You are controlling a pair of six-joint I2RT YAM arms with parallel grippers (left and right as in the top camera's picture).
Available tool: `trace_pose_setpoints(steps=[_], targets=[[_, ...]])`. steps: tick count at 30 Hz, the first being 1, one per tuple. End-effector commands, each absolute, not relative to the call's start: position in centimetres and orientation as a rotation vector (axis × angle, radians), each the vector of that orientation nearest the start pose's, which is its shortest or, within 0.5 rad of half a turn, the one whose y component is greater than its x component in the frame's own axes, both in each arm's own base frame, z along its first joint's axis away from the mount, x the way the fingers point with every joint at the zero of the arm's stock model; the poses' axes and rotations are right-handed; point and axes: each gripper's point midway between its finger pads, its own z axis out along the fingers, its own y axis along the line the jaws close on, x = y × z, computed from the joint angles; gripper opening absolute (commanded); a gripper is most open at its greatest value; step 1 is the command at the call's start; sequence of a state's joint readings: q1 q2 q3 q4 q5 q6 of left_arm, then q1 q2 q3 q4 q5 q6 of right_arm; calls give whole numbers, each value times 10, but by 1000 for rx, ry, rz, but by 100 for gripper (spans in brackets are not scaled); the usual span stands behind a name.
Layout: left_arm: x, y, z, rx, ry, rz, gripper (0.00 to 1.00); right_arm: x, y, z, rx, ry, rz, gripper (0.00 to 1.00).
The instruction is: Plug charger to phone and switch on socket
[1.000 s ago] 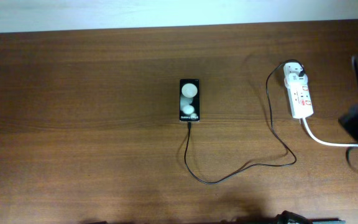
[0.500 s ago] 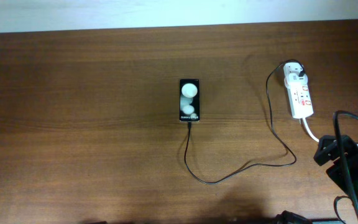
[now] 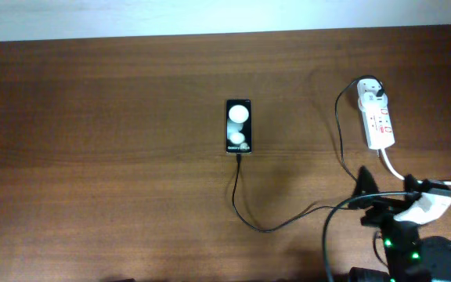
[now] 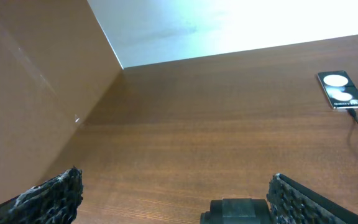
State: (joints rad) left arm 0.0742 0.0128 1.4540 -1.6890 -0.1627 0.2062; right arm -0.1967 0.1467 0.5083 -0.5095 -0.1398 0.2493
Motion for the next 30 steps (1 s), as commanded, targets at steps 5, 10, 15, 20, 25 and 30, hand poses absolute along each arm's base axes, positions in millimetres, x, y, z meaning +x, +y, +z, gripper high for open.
trace_pose_setpoints(steps=[5, 10, 15, 20, 25, 30], targets=[[-38, 24, 308, 16, 1824, 341, 99, 231, -4, 210, 187, 1602, 204, 99], [-38, 24, 308, 16, 1824, 341, 99, 232, -4, 207, 187, 1603, 204, 99], [-38, 24, 308, 16, 1824, 341, 99, 241, -5, 221, 152, 1433, 199, 99], [-38, 24, 308, 16, 1824, 341, 99, 246, -7, 189, 177, 1507, 192, 99], [-38, 24, 308, 16, 1824, 341, 99, 246, -3, 156, 145, 1642, 138, 99], [-38, 24, 308, 16, 1824, 341, 99, 246, -2, 156, 97, 1646, 105, 99]])
